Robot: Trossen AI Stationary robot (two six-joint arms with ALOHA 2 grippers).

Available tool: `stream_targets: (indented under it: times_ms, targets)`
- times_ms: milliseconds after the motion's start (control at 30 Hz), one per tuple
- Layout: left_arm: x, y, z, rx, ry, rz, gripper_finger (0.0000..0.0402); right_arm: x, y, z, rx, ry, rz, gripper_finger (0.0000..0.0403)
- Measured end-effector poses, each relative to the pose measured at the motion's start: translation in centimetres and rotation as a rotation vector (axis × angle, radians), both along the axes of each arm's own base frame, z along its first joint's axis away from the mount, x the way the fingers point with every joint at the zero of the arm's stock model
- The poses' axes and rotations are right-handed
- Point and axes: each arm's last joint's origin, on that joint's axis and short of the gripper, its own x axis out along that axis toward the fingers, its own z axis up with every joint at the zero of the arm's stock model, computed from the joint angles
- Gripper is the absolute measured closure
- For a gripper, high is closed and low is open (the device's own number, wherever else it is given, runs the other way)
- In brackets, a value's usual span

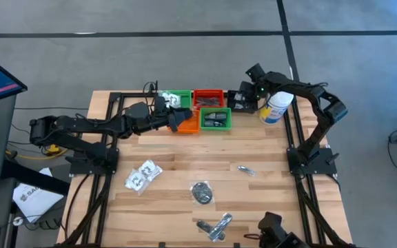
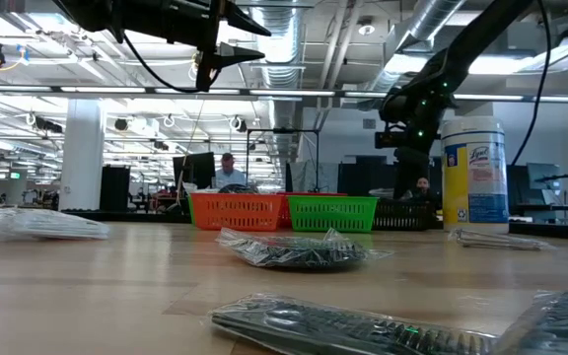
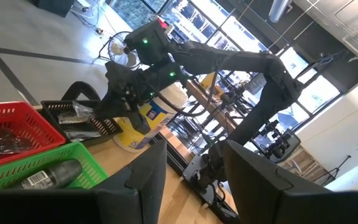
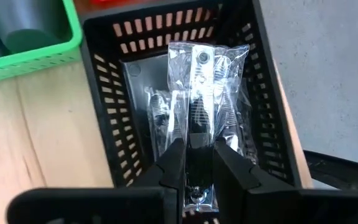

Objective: Pick & Place Travel size toiletries
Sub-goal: Put the nail cutter into the black bin

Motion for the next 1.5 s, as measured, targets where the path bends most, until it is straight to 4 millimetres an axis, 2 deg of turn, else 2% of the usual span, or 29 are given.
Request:
stream_targets:
  times_ms: [267,567,733,833,1300,1500]
  targets:
    - [0.0,-0.1,0.0,-0.002,-0.001,-0.003,0.0247,-1.0,-1.1,-0.4,-0.006,-0.005,-0.043,0.0355]
    - [0.0,-0.1,0.0,-0.009,-0.004,-0.003,0.0247,-0.4,-0.9,-0.3,-0.004,-0.033,-0.019,0.0355]
    - [0.0,-0.1,0.0,-0.01,-0.004,-0.003,0.0247,0.0,-1.1,-1.9,0.035,-0.002,-0.008,0.0355]
    - [0.0,-0.1,0.0,-0.012,-0.005,-0.003,0.0247,0.2,-1.1,-2.7,0.05,0.03,0.032,0.0355]
    - [0.0,-0.1,0.0,-0.024,-0.01,-0.003,0.0247,-0.2,-1.4,-2.8,0.018,0.05,0.105,0.0355]
    - [0.0,0.0,0.0,-0.019,-0.008,-0.001,0.0247,0.0,-1.1,-2.8,-0.002,0.078,0.209,0.0352]
